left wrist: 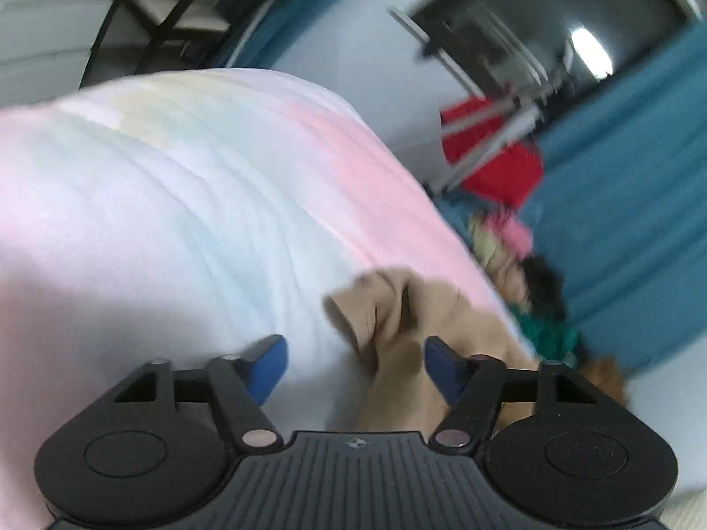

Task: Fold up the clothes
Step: 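Grasp the sweatshirt sleeve with the left gripper and pull it flat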

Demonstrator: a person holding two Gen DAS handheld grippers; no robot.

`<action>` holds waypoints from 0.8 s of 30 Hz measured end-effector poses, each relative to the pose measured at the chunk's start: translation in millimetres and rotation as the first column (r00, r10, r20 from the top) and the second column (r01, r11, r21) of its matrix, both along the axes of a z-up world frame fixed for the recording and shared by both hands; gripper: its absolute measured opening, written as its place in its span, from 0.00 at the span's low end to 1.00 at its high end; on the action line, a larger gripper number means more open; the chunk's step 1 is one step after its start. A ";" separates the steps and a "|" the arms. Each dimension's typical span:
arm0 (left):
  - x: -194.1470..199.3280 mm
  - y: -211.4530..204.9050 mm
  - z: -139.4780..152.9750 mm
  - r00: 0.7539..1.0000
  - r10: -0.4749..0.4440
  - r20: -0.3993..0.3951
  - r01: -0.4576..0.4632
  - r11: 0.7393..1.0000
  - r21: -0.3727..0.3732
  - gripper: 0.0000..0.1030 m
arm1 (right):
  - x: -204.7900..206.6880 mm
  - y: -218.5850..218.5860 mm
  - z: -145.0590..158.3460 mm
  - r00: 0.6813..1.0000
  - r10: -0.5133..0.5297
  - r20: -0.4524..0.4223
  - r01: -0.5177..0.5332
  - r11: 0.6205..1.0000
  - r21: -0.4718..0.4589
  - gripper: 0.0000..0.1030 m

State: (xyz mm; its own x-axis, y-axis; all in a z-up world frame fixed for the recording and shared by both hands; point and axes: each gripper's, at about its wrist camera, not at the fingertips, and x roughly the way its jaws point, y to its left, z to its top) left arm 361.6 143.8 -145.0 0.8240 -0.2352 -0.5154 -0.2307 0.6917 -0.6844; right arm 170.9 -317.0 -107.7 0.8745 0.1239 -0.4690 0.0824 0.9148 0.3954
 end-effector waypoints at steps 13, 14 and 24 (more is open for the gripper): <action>32.2 -3.1 30.1 0.997 -0.037 0.060 0.030 0.992 0.126 0.09 | 21.1 2.9 -14.2 0.999 0.039 -0.026 -0.038 0.999 0.020 0.82; 24.3 3.7 37.7 0.995 -0.034 0.092 0.026 0.995 0.096 0.09 | 22.4 2.5 -15.1 0.999 0.045 -0.028 -0.044 0.999 0.027 0.82; -46.2 17.2 55.6 0.995 -0.083 0.046 0.061 0.930 0.362 0.09 | 20.4 4.4 -13.3 0.998 0.058 -0.026 -0.057 0.998 0.041 0.82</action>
State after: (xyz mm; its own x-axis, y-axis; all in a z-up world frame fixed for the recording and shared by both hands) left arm 315.4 161.0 -89.5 0.8437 -0.1031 -0.5268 -0.1371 0.9074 -0.3972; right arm 191.3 -312.6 -121.0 0.8524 0.1927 -0.4861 0.0412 0.9020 0.4299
